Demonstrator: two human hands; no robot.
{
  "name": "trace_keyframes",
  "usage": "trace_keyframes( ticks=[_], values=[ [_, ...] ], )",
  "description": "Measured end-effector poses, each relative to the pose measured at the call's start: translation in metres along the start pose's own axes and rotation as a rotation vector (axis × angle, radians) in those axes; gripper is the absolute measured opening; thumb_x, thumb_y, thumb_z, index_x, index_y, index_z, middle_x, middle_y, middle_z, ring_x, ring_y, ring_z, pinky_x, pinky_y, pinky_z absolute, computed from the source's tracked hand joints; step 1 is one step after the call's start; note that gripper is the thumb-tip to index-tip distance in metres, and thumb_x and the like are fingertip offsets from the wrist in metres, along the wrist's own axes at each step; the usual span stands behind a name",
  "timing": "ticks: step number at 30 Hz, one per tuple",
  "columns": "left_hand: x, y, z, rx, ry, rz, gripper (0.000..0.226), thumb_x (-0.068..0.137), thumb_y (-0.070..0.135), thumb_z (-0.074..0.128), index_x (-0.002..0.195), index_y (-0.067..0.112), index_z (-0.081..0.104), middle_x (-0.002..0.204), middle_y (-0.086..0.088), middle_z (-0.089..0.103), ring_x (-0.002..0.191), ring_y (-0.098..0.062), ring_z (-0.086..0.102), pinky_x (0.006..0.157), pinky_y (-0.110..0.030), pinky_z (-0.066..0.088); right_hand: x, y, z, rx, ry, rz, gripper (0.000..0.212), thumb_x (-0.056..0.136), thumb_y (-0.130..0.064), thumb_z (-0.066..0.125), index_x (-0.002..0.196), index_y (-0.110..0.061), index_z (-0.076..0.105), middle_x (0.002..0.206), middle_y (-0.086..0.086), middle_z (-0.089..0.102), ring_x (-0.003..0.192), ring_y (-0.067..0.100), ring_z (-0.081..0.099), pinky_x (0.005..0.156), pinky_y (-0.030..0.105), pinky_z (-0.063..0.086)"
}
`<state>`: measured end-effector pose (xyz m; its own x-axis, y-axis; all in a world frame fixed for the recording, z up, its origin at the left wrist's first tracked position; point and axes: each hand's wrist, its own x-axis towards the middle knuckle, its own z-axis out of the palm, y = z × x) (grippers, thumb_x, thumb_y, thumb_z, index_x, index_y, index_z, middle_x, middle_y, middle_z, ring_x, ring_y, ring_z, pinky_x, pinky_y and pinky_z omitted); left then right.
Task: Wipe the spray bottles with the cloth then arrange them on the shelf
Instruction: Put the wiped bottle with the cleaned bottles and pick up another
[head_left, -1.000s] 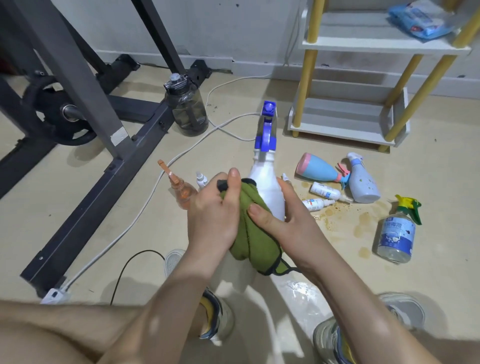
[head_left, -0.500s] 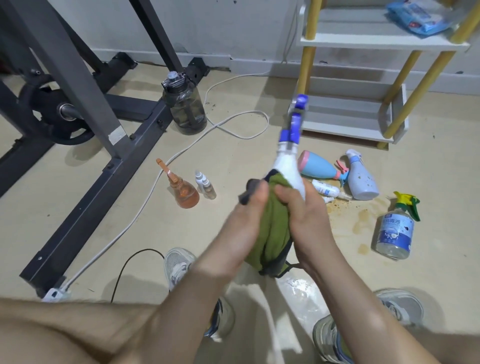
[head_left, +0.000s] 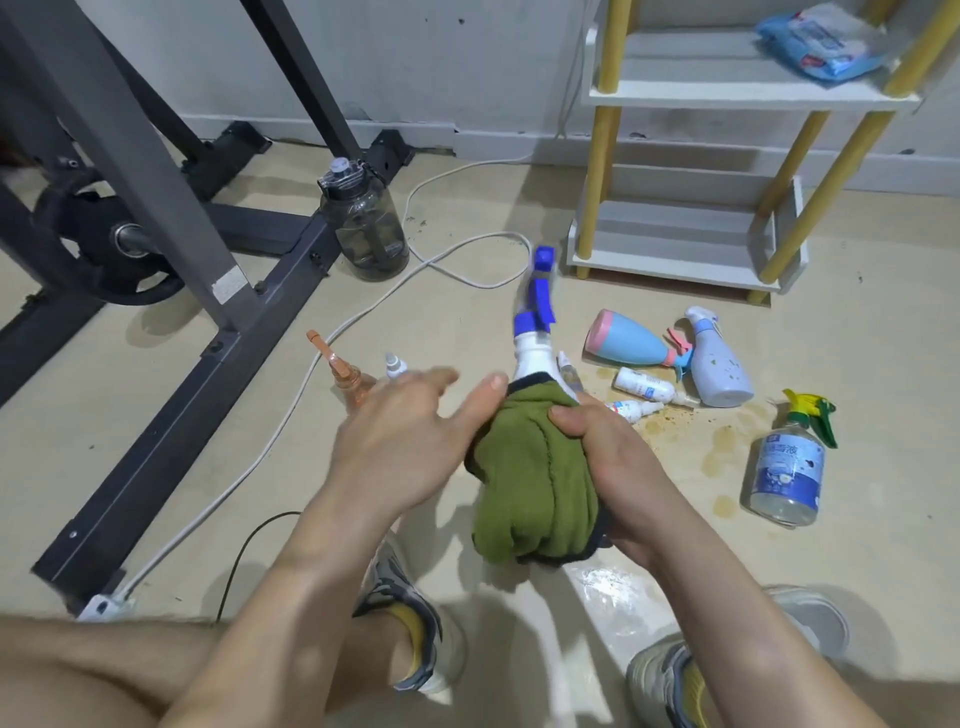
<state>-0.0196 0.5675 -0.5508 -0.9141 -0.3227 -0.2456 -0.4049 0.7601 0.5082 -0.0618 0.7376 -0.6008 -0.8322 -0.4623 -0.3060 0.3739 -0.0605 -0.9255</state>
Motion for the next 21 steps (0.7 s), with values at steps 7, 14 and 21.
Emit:
trace_keyframes(
  ticks=[7, 14, 21],
  values=[
    [0.009, 0.012, 0.016, -0.888, -0.214, -0.186, 0.025, 0.094, 0.029, 0.061, 0.088, 0.007, 0.072, 0.076, -0.003, 0.071, 0.072, -0.015, 0.065, 0.066, -0.024, 0.05, -0.008, -0.018, 0.0, -0.307, -0.191, -0.044, 0.036, 0.103, -0.017, 0.042, 0.113, -0.039, 0.068, 0.104, -0.022, 0.072, 0.101, -0.003, 0.064, 0.089, 0.02, 0.047],
    [0.025, -0.015, 0.002, -0.669, 0.334, -0.109, 0.042, 0.08, 0.055, 0.055, 0.076, 0.014, 0.059, 0.068, 0.005, 0.057, 0.069, -0.016, 0.052, 0.068, -0.033, 0.042, -0.01, -0.033, -0.032, -0.255, 0.094, -0.077, 0.052, 0.09, -0.036, 0.057, 0.074, 0.013, 0.062, 0.068, 0.017, 0.058, 0.067, 0.022, 0.052, 0.063, 0.036, 0.039],
    [0.028, -0.016, -0.003, -0.661, 0.432, -0.006, 0.044, 0.084, 0.063, 0.049, 0.102, 0.024, 0.059, 0.092, 0.008, 0.07, 0.097, -0.024, 0.063, 0.086, -0.057, 0.052, -0.021, -0.059, -0.011, -0.076, -0.049, -0.128, 0.044, 0.082, -0.04, 0.063, 0.081, 0.003, 0.069, 0.083, 0.027, 0.069, 0.076, 0.033, 0.06, 0.075, 0.046, 0.044]
  ],
)
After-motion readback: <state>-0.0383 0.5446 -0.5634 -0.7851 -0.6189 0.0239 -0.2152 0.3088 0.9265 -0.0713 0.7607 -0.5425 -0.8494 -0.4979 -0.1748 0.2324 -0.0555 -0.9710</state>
